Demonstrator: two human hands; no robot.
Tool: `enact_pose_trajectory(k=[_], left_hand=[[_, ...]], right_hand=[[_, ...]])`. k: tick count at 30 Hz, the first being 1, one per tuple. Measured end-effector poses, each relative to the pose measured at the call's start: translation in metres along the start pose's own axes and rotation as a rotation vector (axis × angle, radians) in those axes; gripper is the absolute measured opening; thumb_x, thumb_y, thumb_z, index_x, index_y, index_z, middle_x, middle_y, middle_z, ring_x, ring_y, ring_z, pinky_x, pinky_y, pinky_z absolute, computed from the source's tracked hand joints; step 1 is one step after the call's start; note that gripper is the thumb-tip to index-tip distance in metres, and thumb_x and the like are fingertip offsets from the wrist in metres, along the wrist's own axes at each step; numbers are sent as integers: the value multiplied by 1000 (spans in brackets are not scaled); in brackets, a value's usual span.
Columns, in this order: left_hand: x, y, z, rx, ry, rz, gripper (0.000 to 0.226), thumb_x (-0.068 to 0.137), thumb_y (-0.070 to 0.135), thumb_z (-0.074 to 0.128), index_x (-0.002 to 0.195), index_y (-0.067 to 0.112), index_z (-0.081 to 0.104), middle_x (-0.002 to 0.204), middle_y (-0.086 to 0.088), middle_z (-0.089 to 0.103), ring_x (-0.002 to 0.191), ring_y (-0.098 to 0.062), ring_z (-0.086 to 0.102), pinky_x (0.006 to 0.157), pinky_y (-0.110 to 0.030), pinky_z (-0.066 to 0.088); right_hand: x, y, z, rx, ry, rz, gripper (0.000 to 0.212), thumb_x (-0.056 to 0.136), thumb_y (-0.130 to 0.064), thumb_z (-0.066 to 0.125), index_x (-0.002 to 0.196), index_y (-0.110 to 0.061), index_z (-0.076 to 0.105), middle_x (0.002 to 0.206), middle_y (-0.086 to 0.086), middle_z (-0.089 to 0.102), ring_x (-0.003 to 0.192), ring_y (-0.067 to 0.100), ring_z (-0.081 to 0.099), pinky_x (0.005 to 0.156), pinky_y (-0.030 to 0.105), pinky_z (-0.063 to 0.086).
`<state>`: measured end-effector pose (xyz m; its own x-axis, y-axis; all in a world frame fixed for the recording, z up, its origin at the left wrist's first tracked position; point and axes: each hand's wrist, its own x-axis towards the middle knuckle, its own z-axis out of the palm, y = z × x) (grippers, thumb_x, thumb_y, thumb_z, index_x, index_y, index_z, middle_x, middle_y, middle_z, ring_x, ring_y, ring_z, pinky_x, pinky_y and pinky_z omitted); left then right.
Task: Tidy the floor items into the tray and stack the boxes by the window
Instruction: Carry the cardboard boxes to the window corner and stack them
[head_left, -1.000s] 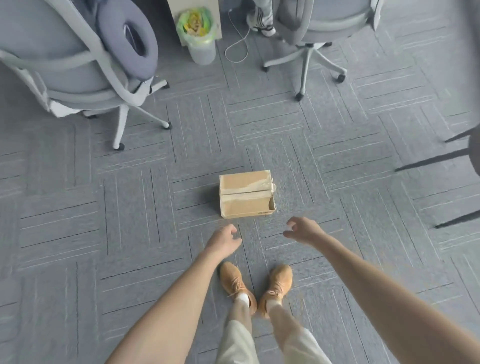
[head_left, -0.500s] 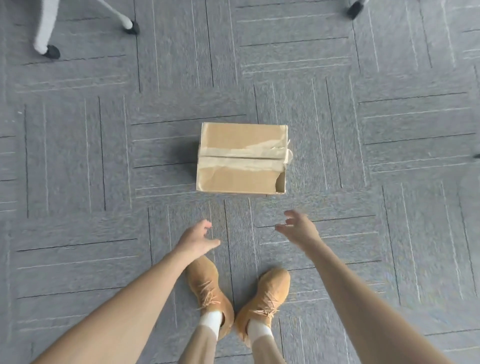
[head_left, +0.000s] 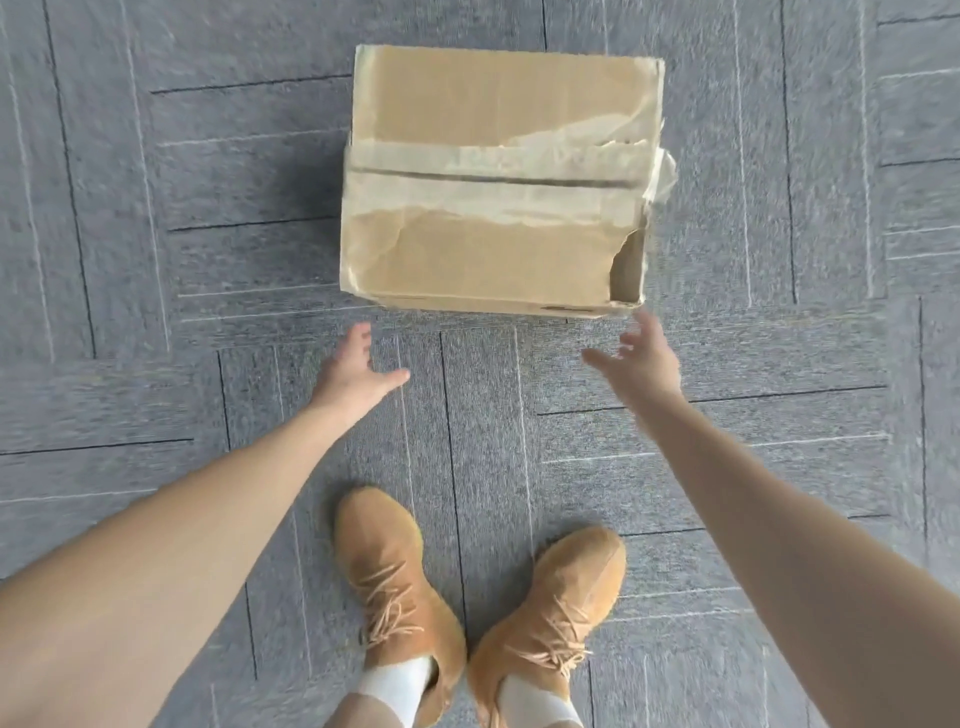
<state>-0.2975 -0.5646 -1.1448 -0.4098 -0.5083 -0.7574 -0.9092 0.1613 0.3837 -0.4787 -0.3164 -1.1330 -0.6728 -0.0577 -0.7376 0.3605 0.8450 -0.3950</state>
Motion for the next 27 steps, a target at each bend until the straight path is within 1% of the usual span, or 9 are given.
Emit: enact_pose_trajectory(k=[3, 7, 9, 13, 17, 20, 22, 24, 27], left_hand=[[23, 6, 2, -161, 107, 26, 93, 76, 18, 82, 150, 17, 25, 153, -6, 38, 135, -21, 43, 113, -40, 36], [43, 9, 5, -193, 64, 30, 91, 75, 15, 82, 148, 17, 28, 150, -7, 42, 132, -23, 48, 111, -45, 40], [50, 9, 7, -179, 57, 31, 88, 76, 16, 82, 147, 17, 30, 150, -7, 43, 129, -24, 51, 110, -46, 41], [62, 7, 10, -256, 114, 16, 85, 73, 18, 84, 143, 22, 34, 150, -4, 42, 119, -19, 57, 104, -39, 42], [65, 14, 10, -333, 114, -6, 79, 72, 17, 85, 139, 18, 41, 146, -3, 46, 117, -14, 55, 101, -35, 40], [62, 19, 6, -306, 79, -10, 74, 73, 22, 84, 136, 15, 46, 136, 1, 53, 110, -10, 51, 93, -30, 35], [54, 23, 3, -267, 69, -24, 70, 72, 27, 84, 131, 12, 49, 123, 5, 54, 112, -13, 49, 96, -31, 33], [44, 24, -2, -289, 61, -35, 60, 72, 27, 84, 120, 9, 54, 116, 8, 56, 115, -13, 48, 100, -31, 31], [20, 29, -15, -318, 75, -20, 63, 66, 30, 86, 118, 11, 57, 113, 10, 63, 113, -10, 55, 107, -37, 35]], right_hand=[[20, -1, 4, 45, 26, -36, 82, 75, -32, 83, 143, -20, 38, 137, 1, 56, 124, 20, 55, 101, 39, 47], [32, -1, 8, 68, -18, -66, 77, 77, -29, 82, 142, -18, 41, 136, 0, 56, 120, 15, 53, 101, 35, 41], [37, 1, 12, 101, -40, -71, 78, 76, -29, 82, 142, -17, 42, 139, 0, 55, 128, 16, 51, 107, 38, 40], [45, 3, 17, 186, -80, -55, 84, 72, -25, 84, 143, -15, 38, 141, 2, 54, 131, 19, 50, 112, 43, 38], [47, 3, 16, 194, -120, -51, 88, 71, -27, 84, 143, -12, 36, 141, 3, 53, 132, 21, 49, 112, 43, 36], [47, 1, 14, 148, -124, -59, 84, 69, -38, 84, 137, -9, 45, 137, 3, 58, 130, 19, 52, 106, 34, 40], [44, -4, 9, 89, -102, -121, 77, 64, -51, 81, 127, -13, 58, 128, -1, 64, 120, 15, 58, 96, 27, 44], [39, -8, 2, 42, -40, -181, 74, 60, -60, 80, 118, -16, 64, 120, -4, 62, 108, 11, 59, 94, 27, 46], [21, -22, -12, 37, 7, -221, 71, 64, -48, 84, 121, -16, 57, 117, -5, 60, 105, 12, 59, 93, 33, 51]])
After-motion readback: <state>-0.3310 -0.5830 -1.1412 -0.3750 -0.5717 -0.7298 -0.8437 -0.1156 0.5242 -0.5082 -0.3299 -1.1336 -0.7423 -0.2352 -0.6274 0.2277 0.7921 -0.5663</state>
